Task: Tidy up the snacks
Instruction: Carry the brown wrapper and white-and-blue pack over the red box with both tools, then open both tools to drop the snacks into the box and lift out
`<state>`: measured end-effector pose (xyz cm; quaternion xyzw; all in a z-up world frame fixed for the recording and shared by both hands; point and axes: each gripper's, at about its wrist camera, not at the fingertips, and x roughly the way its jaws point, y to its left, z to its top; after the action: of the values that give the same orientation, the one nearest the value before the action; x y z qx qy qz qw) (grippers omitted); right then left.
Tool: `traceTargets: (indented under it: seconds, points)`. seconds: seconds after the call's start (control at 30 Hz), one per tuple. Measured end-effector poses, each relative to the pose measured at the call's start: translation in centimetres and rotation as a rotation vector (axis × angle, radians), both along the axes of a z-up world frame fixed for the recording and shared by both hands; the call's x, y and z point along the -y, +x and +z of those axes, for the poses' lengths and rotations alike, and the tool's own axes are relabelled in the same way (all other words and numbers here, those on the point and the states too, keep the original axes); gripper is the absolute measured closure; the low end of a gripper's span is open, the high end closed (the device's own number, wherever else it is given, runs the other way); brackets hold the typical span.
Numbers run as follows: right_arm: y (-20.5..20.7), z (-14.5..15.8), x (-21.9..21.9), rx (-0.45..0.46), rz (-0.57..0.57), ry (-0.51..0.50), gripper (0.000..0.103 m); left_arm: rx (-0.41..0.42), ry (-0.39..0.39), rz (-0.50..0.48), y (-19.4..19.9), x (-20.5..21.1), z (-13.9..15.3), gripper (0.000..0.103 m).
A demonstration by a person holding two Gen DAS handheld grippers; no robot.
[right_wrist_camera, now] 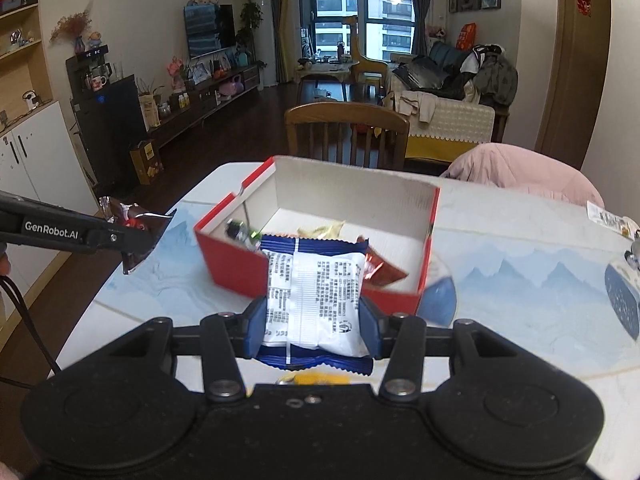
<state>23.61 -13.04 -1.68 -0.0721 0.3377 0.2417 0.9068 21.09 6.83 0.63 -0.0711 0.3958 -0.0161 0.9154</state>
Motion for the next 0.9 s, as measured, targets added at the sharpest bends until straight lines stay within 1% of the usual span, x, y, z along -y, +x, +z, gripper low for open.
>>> traceTargets:
  seconds: [0.13, 0.3, 0.5, 0.67, 0.73, 0.9]
  points:
    - [2.7, 0.0, 0.2, -0.003, 0.000, 0.000, 0.056, -0.007, 0.014, 0.009, 2.5, 0.2, 0.1, 0.071]
    - [6.6, -0.6, 0.0, -0.033, 0.006, -0.007, 0.056, -0.031, 0.029, 0.019, 6.2, 0.3, -0.2, 0.071]
    - [10.5, -2.5, -0.9, -0.075, 0.010, -0.043, 0.056, -0.047, 0.078, 0.021, 10.3, 0.3, -0.6, 0.071]
    - [12.9, -4.1, -1.8, -0.107, 0.023, -0.074, 0.056, -0.086, 0.106, 0.022, 13.5, 0.1, -1.5, 0.071]
    - [14.0, -4.7, -2.0, -0.140, 0.027, -0.065, 0.056, -0.109, 0.097, 0.019, 14.8, -0.1, -2.0, 0.071]
    - [15.6, -5.9, -3.0, -0.166, 0.038, -0.094, 0.056, -0.161, 0.101, 0.031, 17.3, -0.2, -3.7, 0.071]
